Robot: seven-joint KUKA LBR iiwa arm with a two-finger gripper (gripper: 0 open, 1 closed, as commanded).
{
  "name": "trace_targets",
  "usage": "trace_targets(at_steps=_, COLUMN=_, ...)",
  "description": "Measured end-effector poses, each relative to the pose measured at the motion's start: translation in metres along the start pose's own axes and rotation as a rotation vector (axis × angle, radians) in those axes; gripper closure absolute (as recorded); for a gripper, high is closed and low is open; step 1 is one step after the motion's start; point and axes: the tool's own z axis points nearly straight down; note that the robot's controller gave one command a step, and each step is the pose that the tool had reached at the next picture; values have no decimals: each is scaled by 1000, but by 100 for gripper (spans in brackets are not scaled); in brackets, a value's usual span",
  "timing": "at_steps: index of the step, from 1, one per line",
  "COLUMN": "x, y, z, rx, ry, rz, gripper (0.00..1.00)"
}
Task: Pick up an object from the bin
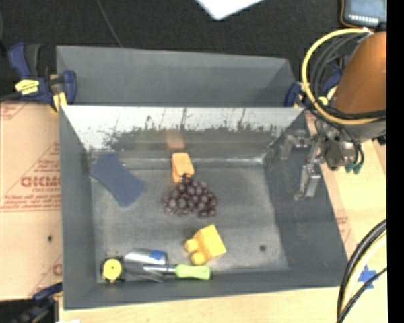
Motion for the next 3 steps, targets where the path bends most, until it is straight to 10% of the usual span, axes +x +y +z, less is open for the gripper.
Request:
trace_targets(at_steps=2, x=-12, y=28, z=54, rx=3, ry=-12, rz=-64, gripper=0)
trace_targets(at_steps=3, x=-27, y=89, z=72, rx=1, ry=-9, rz=20, gripper=0)
